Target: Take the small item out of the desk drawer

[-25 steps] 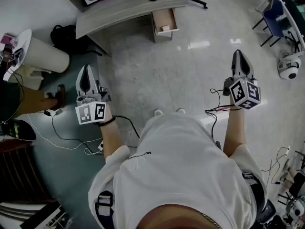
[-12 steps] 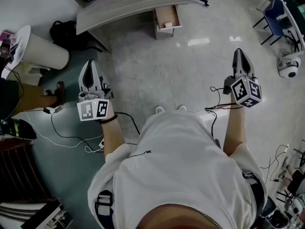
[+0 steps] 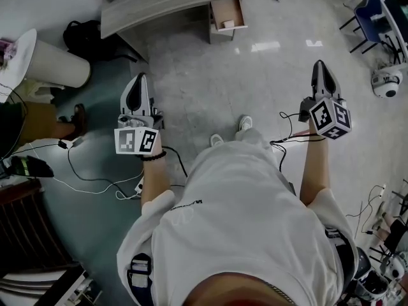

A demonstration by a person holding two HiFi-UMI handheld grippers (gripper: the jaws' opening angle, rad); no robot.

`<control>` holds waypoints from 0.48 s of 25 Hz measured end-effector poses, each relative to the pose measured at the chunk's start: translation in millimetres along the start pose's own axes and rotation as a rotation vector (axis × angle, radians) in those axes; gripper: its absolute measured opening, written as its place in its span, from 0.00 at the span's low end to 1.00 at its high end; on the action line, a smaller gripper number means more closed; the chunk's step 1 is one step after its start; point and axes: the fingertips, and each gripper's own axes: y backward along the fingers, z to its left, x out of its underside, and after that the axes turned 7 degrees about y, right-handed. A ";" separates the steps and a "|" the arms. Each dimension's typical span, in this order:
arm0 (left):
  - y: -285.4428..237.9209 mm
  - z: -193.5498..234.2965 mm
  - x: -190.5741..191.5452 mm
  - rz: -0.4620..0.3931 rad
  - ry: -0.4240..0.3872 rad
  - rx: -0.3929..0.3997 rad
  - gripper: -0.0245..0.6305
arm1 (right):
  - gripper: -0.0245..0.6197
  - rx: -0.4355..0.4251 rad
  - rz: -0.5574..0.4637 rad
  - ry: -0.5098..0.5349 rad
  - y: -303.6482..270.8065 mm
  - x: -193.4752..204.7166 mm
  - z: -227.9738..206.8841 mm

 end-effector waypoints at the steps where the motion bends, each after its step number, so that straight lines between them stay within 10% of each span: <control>1: -1.6 -0.3 1.5 0.001 0.004 0.003 0.04 | 0.04 0.003 -0.003 -0.005 -2.0 -1.4 -1.5; 12: -38.9 -11.2 12.3 0.018 -0.005 0.019 0.04 | 0.04 -0.011 0.002 -0.040 -37.0 8.5 -20.2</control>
